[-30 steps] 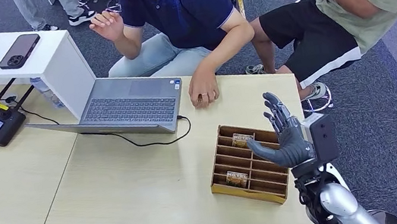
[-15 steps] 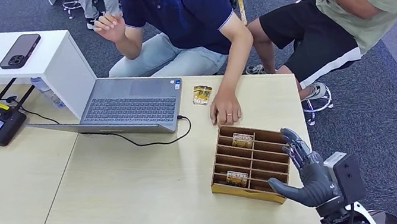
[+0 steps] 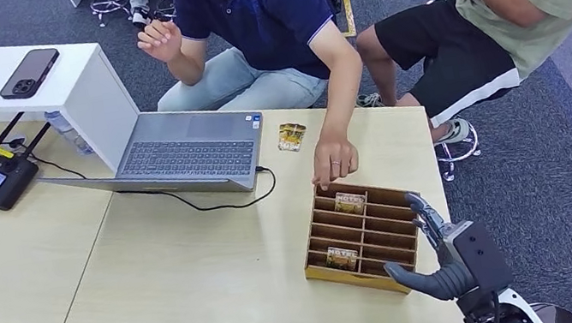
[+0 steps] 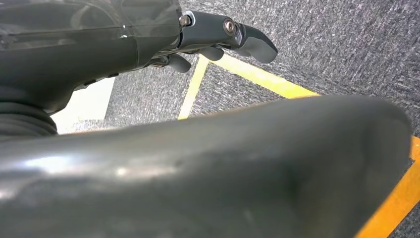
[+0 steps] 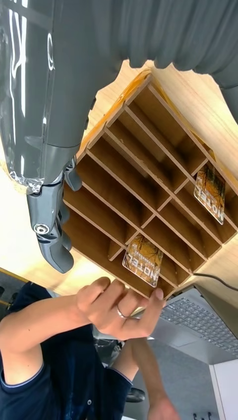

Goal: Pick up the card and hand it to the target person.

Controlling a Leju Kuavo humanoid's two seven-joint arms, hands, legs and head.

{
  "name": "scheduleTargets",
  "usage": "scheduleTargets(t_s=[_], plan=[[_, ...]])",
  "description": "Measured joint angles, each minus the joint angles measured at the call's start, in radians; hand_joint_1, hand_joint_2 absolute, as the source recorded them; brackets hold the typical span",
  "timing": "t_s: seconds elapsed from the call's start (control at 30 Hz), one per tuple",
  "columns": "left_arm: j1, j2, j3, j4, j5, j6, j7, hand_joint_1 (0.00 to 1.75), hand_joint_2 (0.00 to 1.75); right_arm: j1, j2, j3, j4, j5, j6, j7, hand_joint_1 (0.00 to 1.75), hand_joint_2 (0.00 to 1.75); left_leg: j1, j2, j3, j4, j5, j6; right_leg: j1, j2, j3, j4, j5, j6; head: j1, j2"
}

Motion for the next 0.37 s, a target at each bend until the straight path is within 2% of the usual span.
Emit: scheduleTargets(t_s=[0.37], plan=[[-0.002, 0.003, 0.000, 0.000, -0.002, -0.010, 0.001, 0.00, 0.00, -0.013, 0.000, 0.021, 0.025, -0.001, 0.001, 0.000, 0.00, 1.75, 0.000, 0.000, 0.000, 0.000, 0.000, 0.000, 0.000, 0.000, 0.000, 0.000, 0.000, 0.000, 0.000, 0.000]])
